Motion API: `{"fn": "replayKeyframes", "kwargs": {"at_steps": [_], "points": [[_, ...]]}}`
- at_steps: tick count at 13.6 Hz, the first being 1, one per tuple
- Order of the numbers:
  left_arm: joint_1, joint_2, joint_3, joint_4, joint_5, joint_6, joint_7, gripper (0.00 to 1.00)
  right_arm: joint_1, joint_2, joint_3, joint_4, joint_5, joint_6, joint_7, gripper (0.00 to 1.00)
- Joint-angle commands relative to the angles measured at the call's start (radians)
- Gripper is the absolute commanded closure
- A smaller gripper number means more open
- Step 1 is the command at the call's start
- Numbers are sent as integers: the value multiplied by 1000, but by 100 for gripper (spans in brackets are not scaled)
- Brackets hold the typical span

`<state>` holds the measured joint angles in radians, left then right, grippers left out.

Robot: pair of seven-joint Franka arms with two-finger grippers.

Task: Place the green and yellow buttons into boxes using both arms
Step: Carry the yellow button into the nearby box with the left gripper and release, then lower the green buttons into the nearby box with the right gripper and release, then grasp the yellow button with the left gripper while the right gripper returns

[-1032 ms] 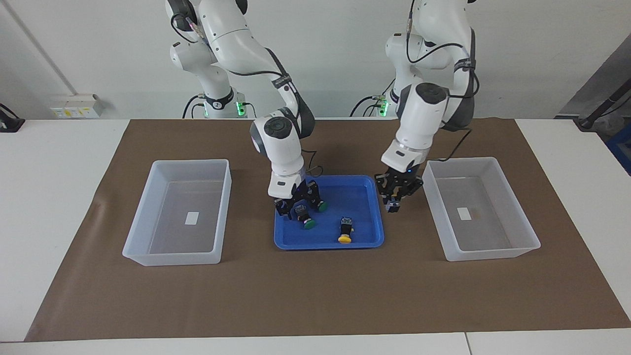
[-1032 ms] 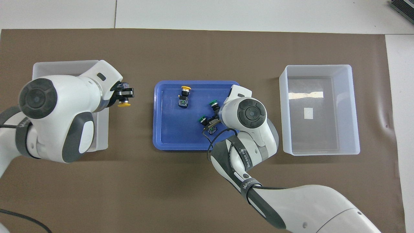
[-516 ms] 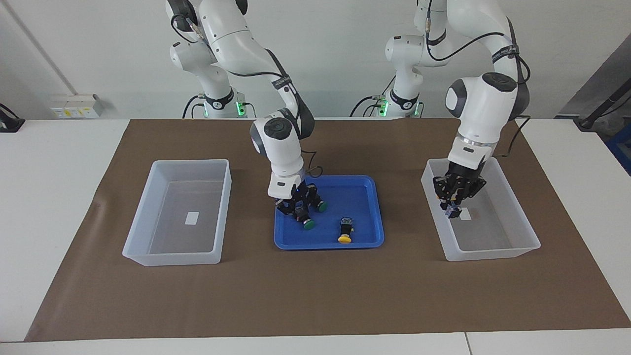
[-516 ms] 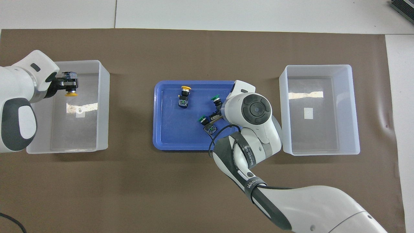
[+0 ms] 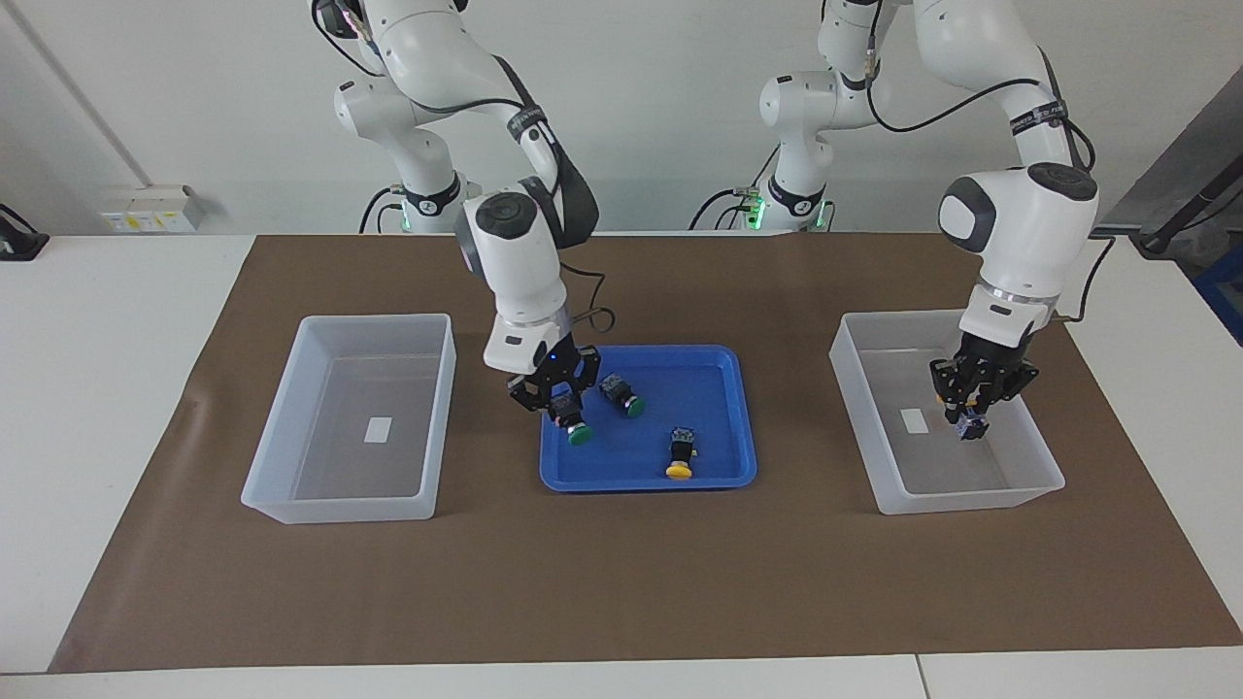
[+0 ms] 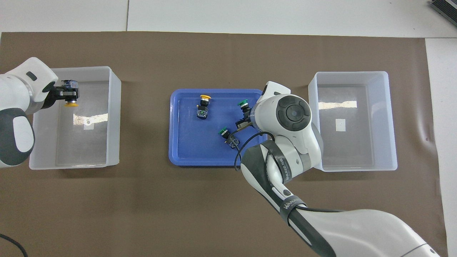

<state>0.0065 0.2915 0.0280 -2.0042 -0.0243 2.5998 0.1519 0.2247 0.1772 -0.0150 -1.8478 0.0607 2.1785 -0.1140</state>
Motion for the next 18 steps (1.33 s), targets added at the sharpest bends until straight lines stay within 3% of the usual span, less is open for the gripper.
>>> {"fn": "replayKeyframes", "kwargs": {"at_steps": [1, 5, 8, 10, 12, 13, 14, 18], "points": [[7, 24, -7, 32, 10, 16, 15, 1, -99, -8, 10, -34, 7, 3, -187, 100], [4, -20, -5, 68, 10, -10, 11, 0, -195, 5, 9, -94, 1, 26, -297, 100], [-43, -80, -10, 126, 10, -143, 0, 0, -231, 18, 9, -212, 1, 174, -348, 100], [-109, -75, -11, 179, 10, -228, -11, 0, -238, 37, 9, -257, 1, 266, -354, 100], [-173, -75, -14, 168, 10, -218, -11, 0, -251, 56, 9, -257, 1, 274, -355, 74], [-218, -74, -14, 160, 10, -217, -17, 0, -252, 57, 9, -257, 1, 279, -354, 34], [-262, -66, -13, 159, 9, -217, -59, 0, -252, 58, 9, -257, 1, 277, -352, 0], [-431, 6, -10, 166, 10, -190, -263, 0, -242, 12, 12, -228, 2, 222, -349, 0]]}}
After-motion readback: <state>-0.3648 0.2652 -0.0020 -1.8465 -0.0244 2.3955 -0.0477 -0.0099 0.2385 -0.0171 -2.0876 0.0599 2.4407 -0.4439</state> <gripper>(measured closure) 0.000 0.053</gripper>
